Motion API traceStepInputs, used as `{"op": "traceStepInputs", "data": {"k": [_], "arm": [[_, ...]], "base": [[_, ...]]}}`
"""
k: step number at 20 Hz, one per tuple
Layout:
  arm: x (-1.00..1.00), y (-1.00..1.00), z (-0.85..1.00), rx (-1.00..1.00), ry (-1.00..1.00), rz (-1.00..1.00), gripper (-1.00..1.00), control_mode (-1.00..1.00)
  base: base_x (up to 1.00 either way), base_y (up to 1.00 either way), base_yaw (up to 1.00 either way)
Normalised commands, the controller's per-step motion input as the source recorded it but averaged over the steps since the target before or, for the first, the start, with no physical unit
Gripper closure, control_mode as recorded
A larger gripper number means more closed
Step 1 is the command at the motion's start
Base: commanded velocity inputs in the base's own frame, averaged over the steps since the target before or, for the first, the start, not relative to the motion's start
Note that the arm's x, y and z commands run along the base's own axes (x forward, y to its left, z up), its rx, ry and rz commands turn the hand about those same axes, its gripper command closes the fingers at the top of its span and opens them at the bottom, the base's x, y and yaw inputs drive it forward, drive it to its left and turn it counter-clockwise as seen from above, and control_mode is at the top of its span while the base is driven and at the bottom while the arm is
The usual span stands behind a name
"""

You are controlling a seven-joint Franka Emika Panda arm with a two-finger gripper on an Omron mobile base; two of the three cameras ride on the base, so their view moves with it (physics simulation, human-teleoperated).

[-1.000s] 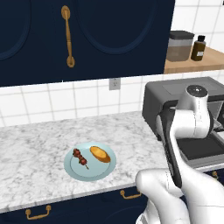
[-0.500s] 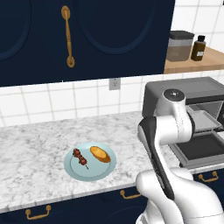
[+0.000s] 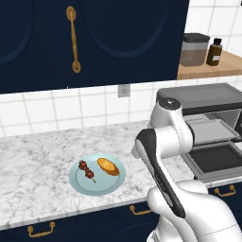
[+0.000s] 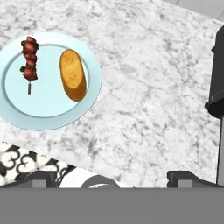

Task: Pick up the kebab skewer and baguette bread, and place them inside the toaster oven. Close the toaster oven door and start by setting the timer.

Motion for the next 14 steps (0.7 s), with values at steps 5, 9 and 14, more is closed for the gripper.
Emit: {"op": "traceStepInputs", "data": {"k": [5,9,14], "arm": [[0.07,0.53,-0.17,0.03,0.07,0.03,-1.0,-1.0],[0.11,0.42,-0.34,0.01,0.07,0.0,-1.0,-1.0],[0.17,0.38,-0.36,0.04,0.08,0.02,-1.0,-1.0]], "base": [[0.0,0.0,0.0],[0.0,0.0,0.0],[0.0,0.0,0.0]]}}
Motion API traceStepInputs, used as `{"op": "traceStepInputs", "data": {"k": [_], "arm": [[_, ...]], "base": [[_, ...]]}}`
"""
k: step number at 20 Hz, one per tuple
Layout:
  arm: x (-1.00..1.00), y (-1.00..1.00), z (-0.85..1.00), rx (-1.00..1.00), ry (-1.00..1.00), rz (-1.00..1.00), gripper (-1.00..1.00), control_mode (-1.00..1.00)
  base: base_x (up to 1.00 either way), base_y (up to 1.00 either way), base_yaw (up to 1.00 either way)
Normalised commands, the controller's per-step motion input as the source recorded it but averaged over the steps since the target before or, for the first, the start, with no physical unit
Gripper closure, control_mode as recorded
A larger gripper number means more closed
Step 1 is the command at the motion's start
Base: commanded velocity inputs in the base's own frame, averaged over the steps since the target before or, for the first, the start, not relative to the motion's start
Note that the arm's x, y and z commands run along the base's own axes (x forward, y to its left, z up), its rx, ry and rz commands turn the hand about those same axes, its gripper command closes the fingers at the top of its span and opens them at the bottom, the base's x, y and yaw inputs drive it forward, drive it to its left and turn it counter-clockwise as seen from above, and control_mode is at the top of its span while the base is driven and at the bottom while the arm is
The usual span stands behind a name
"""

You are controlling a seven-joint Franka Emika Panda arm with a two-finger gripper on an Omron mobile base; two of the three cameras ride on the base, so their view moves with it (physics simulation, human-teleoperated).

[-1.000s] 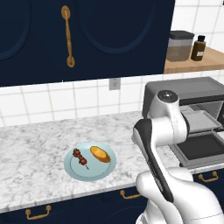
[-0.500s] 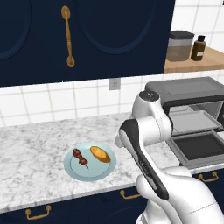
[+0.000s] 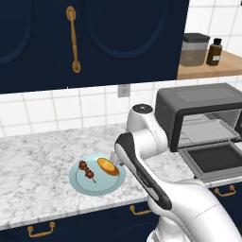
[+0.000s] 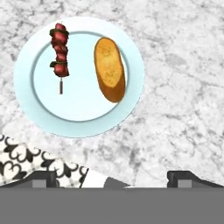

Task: Pick up the kebab skewer and baguette bread, and place them inside the toaster oven. Close the toaster oven door and start by setting the timer.

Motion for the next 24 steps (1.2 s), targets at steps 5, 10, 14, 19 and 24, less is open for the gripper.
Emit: {"op": "traceStepInputs", "data": {"k": [5,10,14,19,24], "arm": [[0.51,0.4,-0.38,0.0,0.02,0.0,-1.0,-1.0],[0.56,0.17,-0.3,0.0,0.02,0.0,-1.0,-1.0],[0.39,0.05,-0.29,0.0,0.04,0.0,-1.0,-1.0],[0.23,0.04,-0.46,0.0,0.03,0.0,-1.0,-1.0],[0.03,0.12,-0.33,0.0,0.06,0.0,-1.0,-1.0]], "base": [[0.0,0.0,0.0],[0.0,0.0,0.0],[0.0,0.0,0.0],[0.0,0.0,0.0],[0.0,0.0,0.0]]}}
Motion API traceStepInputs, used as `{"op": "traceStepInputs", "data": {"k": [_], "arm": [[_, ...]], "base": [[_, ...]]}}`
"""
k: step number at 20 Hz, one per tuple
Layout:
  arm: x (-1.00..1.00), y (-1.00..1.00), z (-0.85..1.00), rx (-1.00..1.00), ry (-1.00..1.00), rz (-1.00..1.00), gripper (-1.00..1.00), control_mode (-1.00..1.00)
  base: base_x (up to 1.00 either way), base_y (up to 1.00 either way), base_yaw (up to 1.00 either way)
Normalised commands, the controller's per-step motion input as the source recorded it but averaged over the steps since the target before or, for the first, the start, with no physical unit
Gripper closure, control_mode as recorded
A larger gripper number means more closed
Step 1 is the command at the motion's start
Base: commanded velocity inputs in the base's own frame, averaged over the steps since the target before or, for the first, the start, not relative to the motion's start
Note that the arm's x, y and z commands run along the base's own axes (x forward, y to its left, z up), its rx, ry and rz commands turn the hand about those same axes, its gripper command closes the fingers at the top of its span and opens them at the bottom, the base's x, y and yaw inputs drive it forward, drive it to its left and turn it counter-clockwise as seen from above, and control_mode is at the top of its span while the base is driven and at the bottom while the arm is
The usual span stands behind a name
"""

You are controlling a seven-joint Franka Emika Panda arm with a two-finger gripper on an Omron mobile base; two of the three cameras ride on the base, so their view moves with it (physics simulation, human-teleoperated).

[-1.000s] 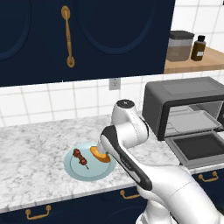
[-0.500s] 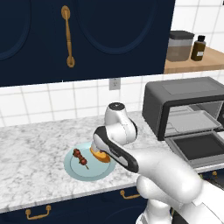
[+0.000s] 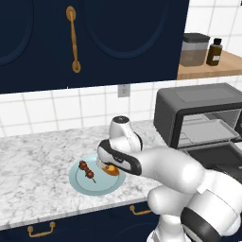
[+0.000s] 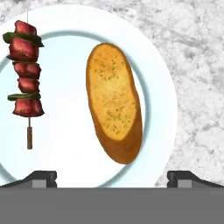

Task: Pick up the kebab skewer and baguette bread, and place them inside the toaster oven. Close the toaster oven door and start by setting the timer.

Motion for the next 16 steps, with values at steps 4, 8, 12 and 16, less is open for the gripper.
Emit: {"op": "traceStepInputs", "data": {"k": [4,8,12,16], "arm": [[0.11,0.12,-0.16,0.0,0.01,0.0,-1.0,-1.0],[0.32,0.0,-0.11,0.0,0.0,0.0,-1.0,-1.0],[0.18,0.1,-0.23,0.0,0.0,0.0,-1.0,-1.0],[0.13,0.17,-0.21,0.0,0.0,0.0,-1.0,-1.0]], "base": [[0.0,0.0,0.0],[0.0,0.0,0.0],[0.0,0.0,0.0],[0.0,0.0,0.0]]}}
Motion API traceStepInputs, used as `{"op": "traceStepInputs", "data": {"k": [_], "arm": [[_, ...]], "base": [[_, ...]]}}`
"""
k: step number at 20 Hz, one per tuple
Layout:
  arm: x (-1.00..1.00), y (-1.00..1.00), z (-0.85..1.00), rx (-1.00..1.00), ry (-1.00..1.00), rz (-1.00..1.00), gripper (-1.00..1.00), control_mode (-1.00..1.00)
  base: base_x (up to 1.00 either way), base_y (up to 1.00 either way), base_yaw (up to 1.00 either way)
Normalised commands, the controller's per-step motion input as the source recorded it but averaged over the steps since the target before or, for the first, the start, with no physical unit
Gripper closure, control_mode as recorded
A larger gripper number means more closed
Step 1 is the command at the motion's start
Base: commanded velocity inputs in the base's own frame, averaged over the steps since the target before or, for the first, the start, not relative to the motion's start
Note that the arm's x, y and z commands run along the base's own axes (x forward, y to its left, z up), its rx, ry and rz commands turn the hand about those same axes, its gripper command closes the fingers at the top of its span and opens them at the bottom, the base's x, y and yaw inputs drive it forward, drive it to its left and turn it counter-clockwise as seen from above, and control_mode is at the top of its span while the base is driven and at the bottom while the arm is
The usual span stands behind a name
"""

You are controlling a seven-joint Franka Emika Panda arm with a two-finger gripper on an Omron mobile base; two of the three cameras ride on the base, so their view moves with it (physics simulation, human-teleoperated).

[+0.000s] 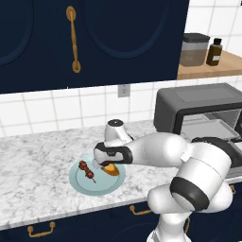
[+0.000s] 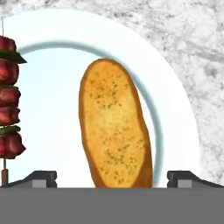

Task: Pick up the kebab skewer and baguette bread, and place them inside the toaster oven. Close the toaster oven door and start by setting the timer.

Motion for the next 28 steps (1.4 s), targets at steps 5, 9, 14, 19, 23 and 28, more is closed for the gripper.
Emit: {"op": "traceStepInputs", "data": {"k": [5,9,14,19,23,28], "arm": [[0.21,0.07,-0.21,0.0,0.0,0.0,-1.0,-1.0],[0.11,0.0,-0.19,0.0,0.0,0.0,-1.0,-1.0],[0.07,0.04,-0.24,0.0,0.0,0.0,-1.0,-1.0],[0.07,0.0,-0.15,0.0,0.0,0.0,-1.0,-1.0],[0.0,0.03,-0.04,0.0,0.0,0.0,1.0,-1.0],[0.0,0.0,0.0,0.0,0.0,0.0,1.0,-1.0]], "base": [[0.0,0.0,0.0],[0.0,0.0,0.0],[0.0,0.0,0.0],[0.0,0.0,0.0],[0.0,0.0,0.0],[0.0,0.0,0.0]]}}
